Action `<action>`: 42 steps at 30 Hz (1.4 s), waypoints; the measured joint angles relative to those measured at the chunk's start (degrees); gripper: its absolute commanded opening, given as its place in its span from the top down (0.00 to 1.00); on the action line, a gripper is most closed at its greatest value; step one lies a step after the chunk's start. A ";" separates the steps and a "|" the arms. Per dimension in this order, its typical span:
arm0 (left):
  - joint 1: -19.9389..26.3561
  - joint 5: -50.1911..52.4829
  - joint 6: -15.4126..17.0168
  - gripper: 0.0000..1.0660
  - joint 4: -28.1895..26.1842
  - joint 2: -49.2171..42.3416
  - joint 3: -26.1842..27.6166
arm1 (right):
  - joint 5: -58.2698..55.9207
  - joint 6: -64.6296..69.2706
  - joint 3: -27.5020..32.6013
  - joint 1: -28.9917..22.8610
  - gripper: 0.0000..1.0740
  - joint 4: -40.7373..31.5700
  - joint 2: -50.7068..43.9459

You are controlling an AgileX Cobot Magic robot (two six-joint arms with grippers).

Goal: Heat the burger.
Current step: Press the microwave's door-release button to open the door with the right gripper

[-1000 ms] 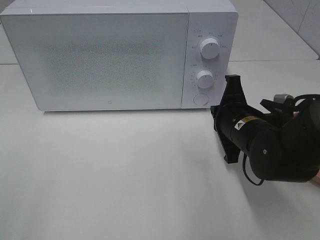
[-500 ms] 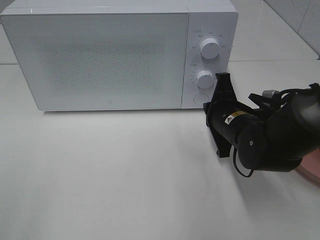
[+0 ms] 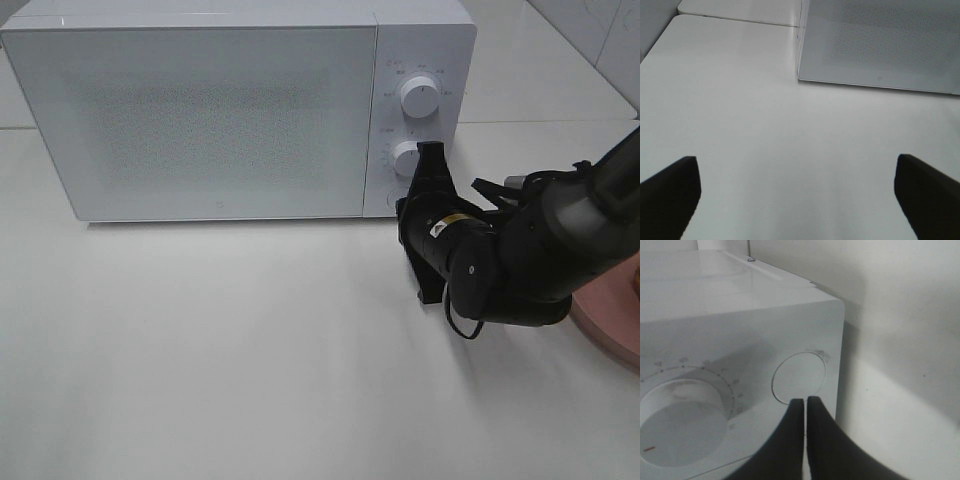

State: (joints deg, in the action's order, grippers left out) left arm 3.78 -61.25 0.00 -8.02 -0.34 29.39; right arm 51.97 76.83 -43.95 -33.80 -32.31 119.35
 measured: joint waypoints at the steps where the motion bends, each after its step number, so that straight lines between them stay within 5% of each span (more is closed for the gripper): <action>1: 0.00 0.00 0.00 0.08 0.00 0.00 0.00 | -0.06 -0.40 -0.74 0.00 1.00 0.00 0.17; 42: 0.00 0.00 0.00 0.08 0.00 0.00 0.00 | -2.12 -1.89 -5.73 2.98 1.00 0.69 3.90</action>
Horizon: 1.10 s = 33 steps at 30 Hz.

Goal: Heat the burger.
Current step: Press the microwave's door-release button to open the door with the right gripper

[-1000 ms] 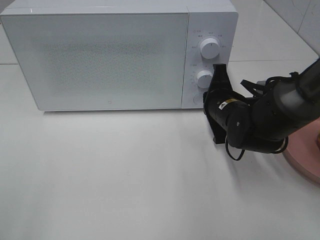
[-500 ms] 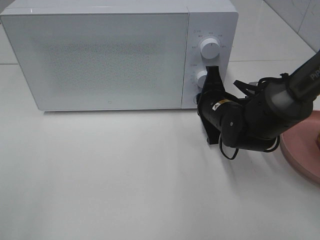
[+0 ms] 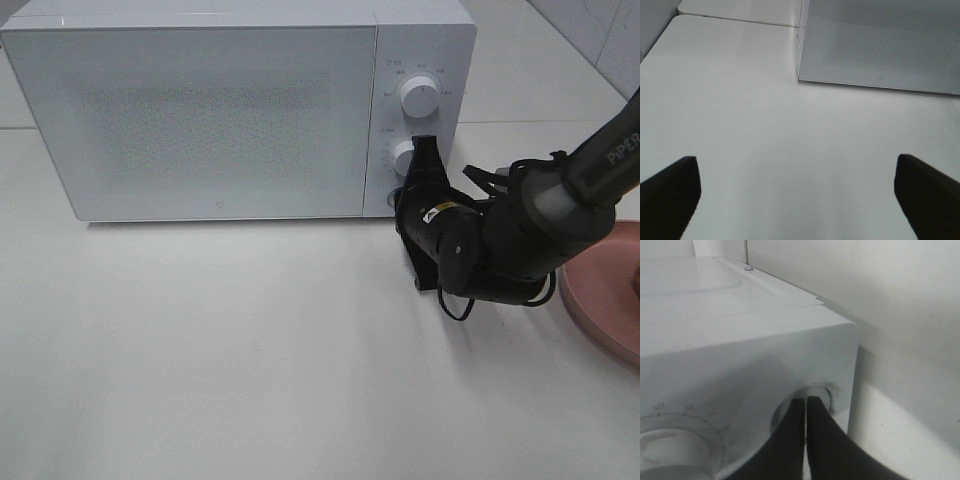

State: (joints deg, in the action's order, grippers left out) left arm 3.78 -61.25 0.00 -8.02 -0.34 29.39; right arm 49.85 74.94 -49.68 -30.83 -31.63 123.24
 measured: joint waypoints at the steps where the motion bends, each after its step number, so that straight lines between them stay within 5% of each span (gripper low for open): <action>1: 0.00 0.00 0.00 0.08 0.00 0.00 0.00 | 0.11 -0.17 0.00 0.06 1.00 -0.40 0.00; 33: 0.00 0.00 0.00 0.08 0.00 0.00 0.00 | -2.69 -6.19 -4.47 -0.92 1.00 -8.77 0.74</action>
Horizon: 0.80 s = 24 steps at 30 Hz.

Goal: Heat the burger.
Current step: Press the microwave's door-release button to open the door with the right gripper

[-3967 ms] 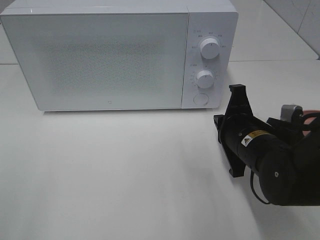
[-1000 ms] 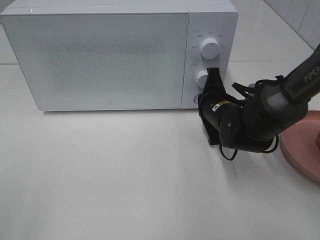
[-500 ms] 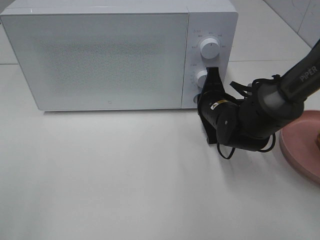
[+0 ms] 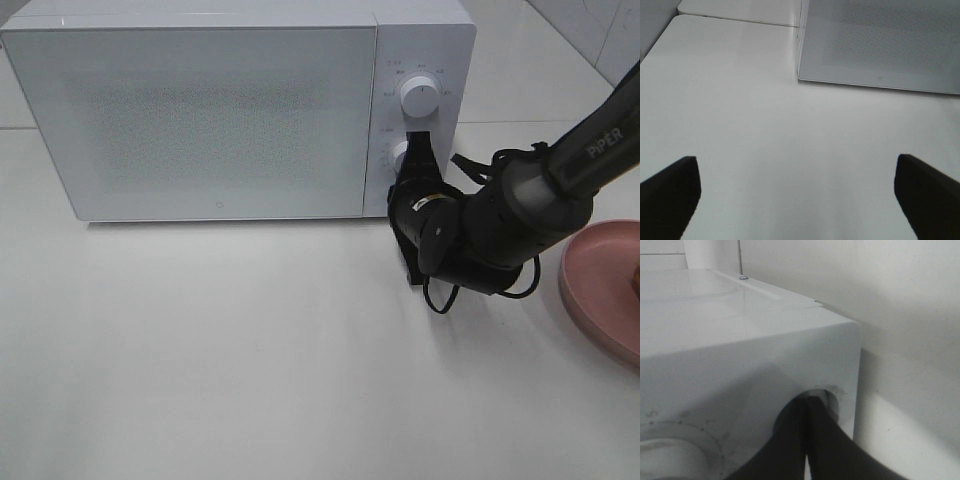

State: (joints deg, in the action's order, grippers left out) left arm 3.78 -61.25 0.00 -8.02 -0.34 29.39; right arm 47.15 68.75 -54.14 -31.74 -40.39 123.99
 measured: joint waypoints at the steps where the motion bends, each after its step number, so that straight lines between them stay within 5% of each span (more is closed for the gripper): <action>1: 0.00 0.00 0.00 0.08 0.00 0.00 0.00 | -0.40 -0.86 -0.57 -0.17 1.00 -1.03 0.00; 24: 0.00 0.00 0.00 0.08 0.00 0.00 0.00 | 0.23 -5.56 -4.18 -1.60 1.00 -8.42 2.52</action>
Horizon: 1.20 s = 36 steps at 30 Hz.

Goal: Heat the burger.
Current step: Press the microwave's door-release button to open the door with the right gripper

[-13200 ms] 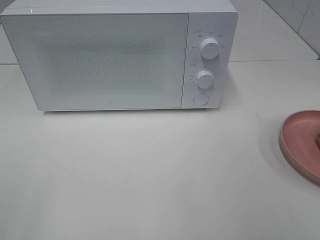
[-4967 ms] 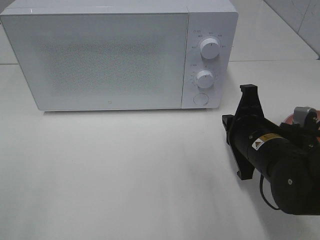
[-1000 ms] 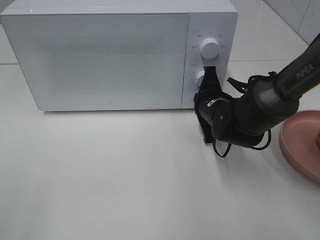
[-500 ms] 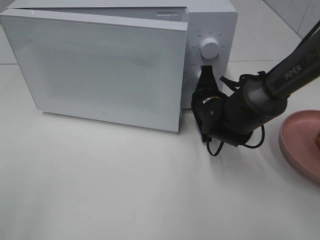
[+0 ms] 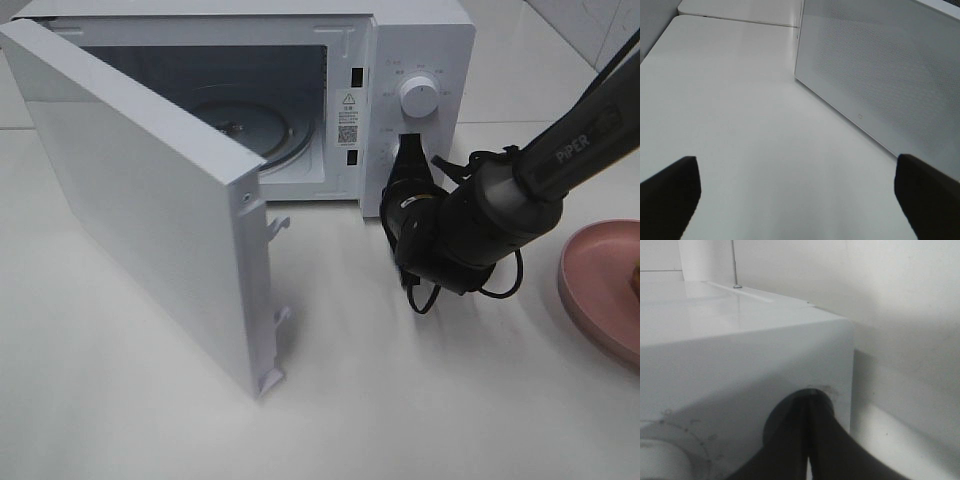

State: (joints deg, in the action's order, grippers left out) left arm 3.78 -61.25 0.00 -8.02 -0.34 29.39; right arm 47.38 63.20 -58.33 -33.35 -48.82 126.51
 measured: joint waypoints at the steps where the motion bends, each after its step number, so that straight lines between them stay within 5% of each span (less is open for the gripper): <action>1: 0.00 0.00 0.00 0.08 0.00 0.00 0.00 | 0.00 0.00 0.00 0.00 1.00 0.00 0.00; 15: 0.00 0.00 0.00 0.08 0.00 0.00 0.00 | -1.95 -0.34 -0.11 -0.06 1.00 -1.78 -0.69; 36: 0.00 0.00 0.00 0.08 0.00 0.00 0.00 | -7.33 -0.23 6.47 0.92 1.00 6.07 -8.65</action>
State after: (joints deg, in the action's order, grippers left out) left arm 3.78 -61.25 0.00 -8.02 -0.34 29.39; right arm 40.05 62.97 -51.85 -32.43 -42.74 117.86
